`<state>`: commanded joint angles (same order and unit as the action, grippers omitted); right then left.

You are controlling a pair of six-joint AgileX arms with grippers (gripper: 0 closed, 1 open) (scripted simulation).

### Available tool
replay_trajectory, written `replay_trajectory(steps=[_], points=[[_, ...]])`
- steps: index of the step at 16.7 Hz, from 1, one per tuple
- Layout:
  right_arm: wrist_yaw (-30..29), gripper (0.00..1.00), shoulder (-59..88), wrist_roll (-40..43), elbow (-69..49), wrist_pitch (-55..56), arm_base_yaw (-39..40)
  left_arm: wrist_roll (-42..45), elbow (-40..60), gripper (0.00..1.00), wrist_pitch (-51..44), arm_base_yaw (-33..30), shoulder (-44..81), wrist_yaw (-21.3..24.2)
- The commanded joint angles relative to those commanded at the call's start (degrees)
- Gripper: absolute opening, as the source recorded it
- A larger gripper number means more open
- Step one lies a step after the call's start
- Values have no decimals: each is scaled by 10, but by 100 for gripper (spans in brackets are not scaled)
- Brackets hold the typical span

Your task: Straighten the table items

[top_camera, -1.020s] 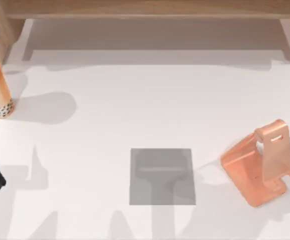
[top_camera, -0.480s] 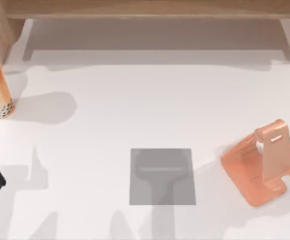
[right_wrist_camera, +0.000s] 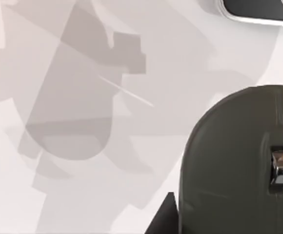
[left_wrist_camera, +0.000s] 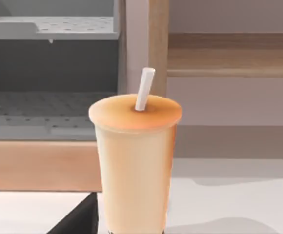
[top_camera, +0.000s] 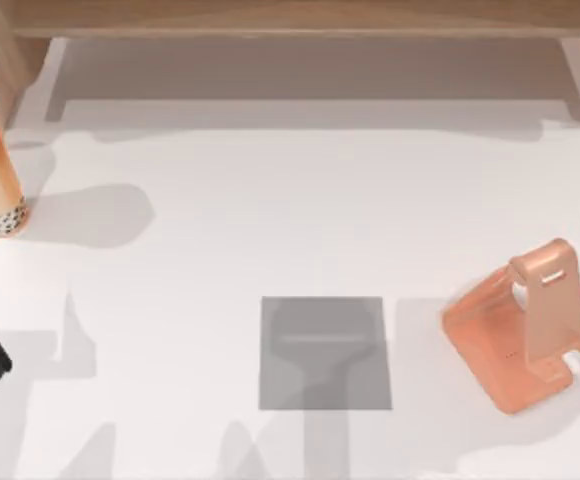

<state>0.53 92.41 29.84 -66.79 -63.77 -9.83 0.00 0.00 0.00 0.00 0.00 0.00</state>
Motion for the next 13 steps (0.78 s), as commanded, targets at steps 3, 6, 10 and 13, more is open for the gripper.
replay_trajectory(steps=[3,6,10,13], points=[[-4,0,2,-19,-17,-3,14,0,0,100,0,0,0,0],[-16,0,7,-91,-75,-5,64,0,0,100,0,0,0,0],[-33,0,32,-249,-179,-2,173,0,0,100,0,0,0,0],[-40,0,78,-385,-245,5,270,0,0,100,0,0,0,0]])
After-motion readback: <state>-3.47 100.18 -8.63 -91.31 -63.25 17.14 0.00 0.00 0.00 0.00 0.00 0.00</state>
